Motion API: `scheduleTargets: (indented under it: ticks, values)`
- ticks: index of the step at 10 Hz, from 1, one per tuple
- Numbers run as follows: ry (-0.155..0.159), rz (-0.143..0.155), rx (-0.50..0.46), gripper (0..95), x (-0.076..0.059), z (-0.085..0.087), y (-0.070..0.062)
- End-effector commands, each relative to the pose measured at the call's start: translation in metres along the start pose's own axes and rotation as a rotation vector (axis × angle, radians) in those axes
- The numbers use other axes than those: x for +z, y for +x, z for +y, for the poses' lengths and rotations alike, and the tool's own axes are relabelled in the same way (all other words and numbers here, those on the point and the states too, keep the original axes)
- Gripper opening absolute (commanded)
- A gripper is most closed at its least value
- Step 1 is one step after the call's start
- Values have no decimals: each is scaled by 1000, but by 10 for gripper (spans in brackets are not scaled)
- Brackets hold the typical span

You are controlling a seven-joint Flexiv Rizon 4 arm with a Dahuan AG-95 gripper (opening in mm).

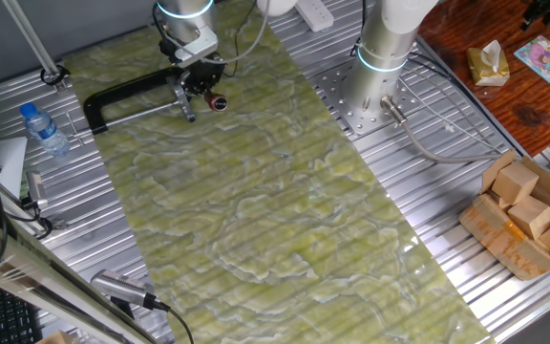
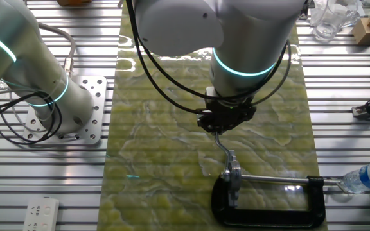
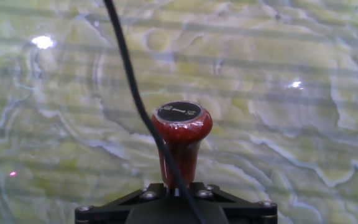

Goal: Pull up the lever

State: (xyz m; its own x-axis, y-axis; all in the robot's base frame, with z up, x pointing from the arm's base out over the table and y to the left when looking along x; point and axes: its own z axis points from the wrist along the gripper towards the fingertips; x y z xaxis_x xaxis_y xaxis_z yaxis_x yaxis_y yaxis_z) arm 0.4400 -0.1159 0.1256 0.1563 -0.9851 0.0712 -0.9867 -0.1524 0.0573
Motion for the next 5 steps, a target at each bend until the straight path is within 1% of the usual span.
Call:
scheduleTargets:
  ticks: [1, 3, 5]
  values:
    - [5, 4, -2, 0, -27, 3, 3]
    - [16, -1, -13, 0, -27, 2, 3]
    - [16, -7, -4, 0, -28, 3, 4]
